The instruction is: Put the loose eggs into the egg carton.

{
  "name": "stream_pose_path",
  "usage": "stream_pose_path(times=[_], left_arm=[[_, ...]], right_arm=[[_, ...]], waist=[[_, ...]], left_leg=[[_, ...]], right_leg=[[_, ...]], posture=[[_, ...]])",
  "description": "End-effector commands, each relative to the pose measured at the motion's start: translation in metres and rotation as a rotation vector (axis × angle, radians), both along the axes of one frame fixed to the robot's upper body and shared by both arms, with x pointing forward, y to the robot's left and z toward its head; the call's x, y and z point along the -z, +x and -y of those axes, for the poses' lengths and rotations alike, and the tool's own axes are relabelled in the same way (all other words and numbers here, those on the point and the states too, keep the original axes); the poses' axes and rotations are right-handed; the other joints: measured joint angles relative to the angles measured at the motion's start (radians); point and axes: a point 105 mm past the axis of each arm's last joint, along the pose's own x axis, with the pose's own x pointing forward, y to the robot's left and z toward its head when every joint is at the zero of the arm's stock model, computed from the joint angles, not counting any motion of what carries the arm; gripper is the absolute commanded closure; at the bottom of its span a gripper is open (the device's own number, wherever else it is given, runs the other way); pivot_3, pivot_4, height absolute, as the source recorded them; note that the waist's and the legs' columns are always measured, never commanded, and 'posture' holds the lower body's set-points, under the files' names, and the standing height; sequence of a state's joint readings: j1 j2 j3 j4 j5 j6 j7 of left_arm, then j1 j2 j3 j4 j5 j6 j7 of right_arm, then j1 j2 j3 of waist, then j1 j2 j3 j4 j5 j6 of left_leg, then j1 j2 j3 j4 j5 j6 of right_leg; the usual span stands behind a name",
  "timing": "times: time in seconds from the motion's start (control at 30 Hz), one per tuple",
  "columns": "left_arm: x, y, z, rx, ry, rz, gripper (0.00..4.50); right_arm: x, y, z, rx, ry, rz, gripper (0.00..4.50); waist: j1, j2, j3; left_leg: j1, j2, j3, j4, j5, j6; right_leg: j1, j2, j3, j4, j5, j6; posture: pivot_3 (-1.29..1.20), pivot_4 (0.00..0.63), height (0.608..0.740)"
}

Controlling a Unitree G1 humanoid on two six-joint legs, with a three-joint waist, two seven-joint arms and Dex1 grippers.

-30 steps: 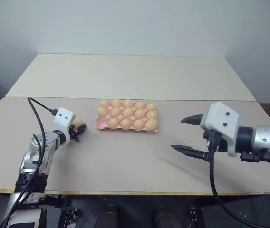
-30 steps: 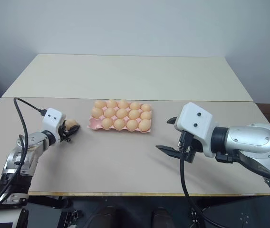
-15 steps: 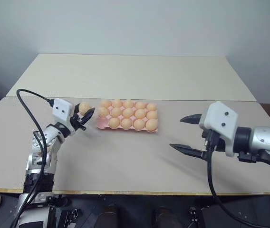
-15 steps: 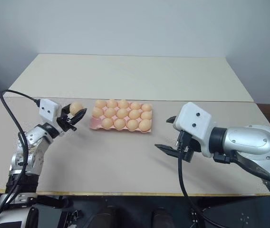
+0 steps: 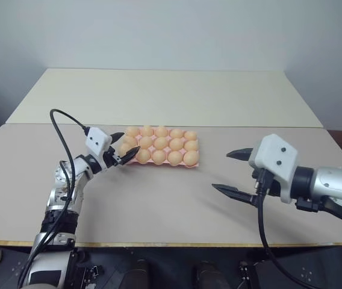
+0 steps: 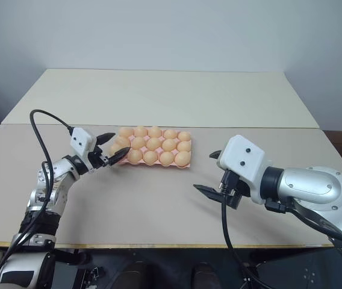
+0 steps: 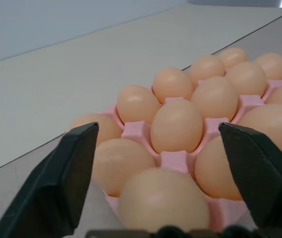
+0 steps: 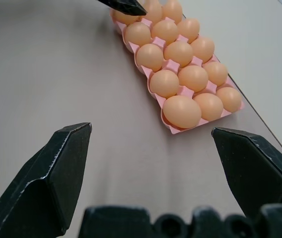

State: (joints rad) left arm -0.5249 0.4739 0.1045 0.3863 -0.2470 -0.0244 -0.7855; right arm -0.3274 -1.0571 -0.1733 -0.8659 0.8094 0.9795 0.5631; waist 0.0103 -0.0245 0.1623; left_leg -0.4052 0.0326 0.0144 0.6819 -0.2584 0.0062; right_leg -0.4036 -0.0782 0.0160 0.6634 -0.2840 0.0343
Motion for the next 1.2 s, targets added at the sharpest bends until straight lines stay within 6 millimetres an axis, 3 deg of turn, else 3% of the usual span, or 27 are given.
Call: stream_pose_path(times=[0.03, 0.2, 0.53, 0.8, 1.0, 1.2], left_arm=[[-0.026, -0.001, -0.004, -0.009, -0.043, 0.102, 0.01], [-0.037, -0.019, -0.007, 0.035, -0.023, 0.134, 0.01], [-0.064, -0.102, -0.043, 0.114, 0.147, 0.031, 0.01], [-0.073, -0.154, -0.073, 0.088, 0.297, -0.116, 0.01], [-0.081, -0.172, -0.086, 0.098, 0.371, -0.186, 0.01], [-0.09, -0.183, -0.082, 0.109, 0.384, -0.206, 0.01]], right_arm=[[-0.008, -0.004, 0.001, -0.01, -0.009, 0.036, 0.0], [-0.008, -0.005, 0.002, -0.019, -0.009, 0.026, 0.0], [-0.008, -0.001, 0.016, -0.017, -0.05, -0.015, 0.0], [-0.013, 0.006, 0.043, -0.032, -0.12, -0.037, 0.0], [-0.016, 0.01, 0.061, -0.041, -0.172, -0.043, 0.0], [-0.013, 0.013, 0.072, -0.041, -0.202, -0.08, 0.0]], waist=[[0.0, 0.0, 0.0], [-0.002, 0.0, 0.0], [-0.018, 0.0, 0.0], [-0.018, 0.0, 0.0], [-0.018, 0.0, 0.0], [-0.021, 0.001, 0.0]], left_leg=[[0.0, 0.0, 0.0, 0.0, 0.0, 0.0], [0.0, 0.0, 0.0, 0.0, 0.0, 0.0], [0.002, 0.002, 0.0, -0.001, 0.0, 0.0], [0.003, 0.002, 0.001, -0.002, 0.0, 0.0], [0.004, 0.002, 0.002, -0.002, 0.0, 0.0], [0.005, 0.002, 0.003, -0.003, 0.0, 0.0]], right_leg=[[0.0, 0.0, 0.0, 0.0, 0.0, 0.0], [0.0, 0.0, 0.0, 0.0, 0.0, 0.0], [0.001, 0.0, 0.001, 0.0, 0.0, 0.0], [0.002, 0.0, 0.001, -0.001, 0.0, 0.0], [0.002, 0.0, 0.001, -0.002, 0.0, 0.0], [0.002, 0.0, 0.002, -0.002, 0.0, 0.0]], posture=[[0.0, 0.15, 0.74], [0.0, 0.15, 0.74], [0.0, 0.15, 0.74], [0.0, 0.15, 0.74], [0.0, 0.15, 0.74], [0.0, 0.15, 0.74]])
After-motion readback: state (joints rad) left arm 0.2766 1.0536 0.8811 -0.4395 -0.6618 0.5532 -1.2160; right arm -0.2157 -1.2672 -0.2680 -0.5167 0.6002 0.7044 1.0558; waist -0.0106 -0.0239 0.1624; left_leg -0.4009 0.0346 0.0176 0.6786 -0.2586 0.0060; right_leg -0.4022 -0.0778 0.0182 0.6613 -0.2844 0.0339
